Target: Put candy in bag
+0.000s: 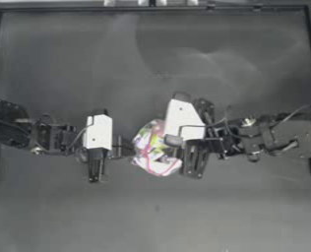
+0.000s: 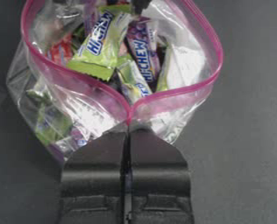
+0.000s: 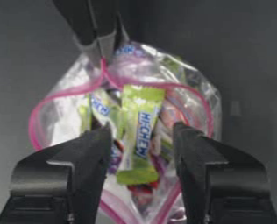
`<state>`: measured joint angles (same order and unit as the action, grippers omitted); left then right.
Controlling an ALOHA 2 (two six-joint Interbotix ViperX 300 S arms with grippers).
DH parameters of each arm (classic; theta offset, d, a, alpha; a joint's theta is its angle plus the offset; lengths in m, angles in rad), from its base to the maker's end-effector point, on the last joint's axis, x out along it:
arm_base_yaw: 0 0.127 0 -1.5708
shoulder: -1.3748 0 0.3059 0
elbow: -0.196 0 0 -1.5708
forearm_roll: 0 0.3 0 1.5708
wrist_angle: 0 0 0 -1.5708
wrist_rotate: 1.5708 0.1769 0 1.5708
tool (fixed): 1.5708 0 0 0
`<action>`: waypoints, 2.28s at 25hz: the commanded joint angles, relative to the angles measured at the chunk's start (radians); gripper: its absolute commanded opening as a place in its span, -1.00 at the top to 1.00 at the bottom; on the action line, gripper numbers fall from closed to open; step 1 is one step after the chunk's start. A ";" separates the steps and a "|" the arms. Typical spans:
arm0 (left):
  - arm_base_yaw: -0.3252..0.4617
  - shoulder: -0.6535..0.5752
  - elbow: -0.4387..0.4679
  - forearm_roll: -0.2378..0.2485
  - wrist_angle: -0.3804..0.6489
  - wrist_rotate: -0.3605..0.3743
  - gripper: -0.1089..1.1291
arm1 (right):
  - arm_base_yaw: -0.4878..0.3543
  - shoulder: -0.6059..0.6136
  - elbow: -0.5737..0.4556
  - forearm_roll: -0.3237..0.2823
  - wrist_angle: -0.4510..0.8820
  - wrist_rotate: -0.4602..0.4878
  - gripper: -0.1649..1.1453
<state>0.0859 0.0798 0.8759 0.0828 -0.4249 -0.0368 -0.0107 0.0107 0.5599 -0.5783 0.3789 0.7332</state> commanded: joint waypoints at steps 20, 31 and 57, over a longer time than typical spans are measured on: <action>0.071 -0.118 -0.017 0.000 0.052 0.067 0.76 | 0.061 -0.184 -0.021 -0.009 0.081 -0.002 -0.47; 0.078 -0.164 -0.043 0.003 0.109 0.094 0.76 | 0.074 -0.213 -0.012 -0.009 0.083 -0.002 -0.47; 0.060 -0.282 0.009 0.008 0.216 0.091 0.76 | 0.074 -0.255 0.011 -0.009 0.084 0.000 -0.47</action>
<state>0.1473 -0.1672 0.8928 0.0920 -0.2071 0.0552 0.0598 -0.2148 0.5814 -0.5829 0.4663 0.7332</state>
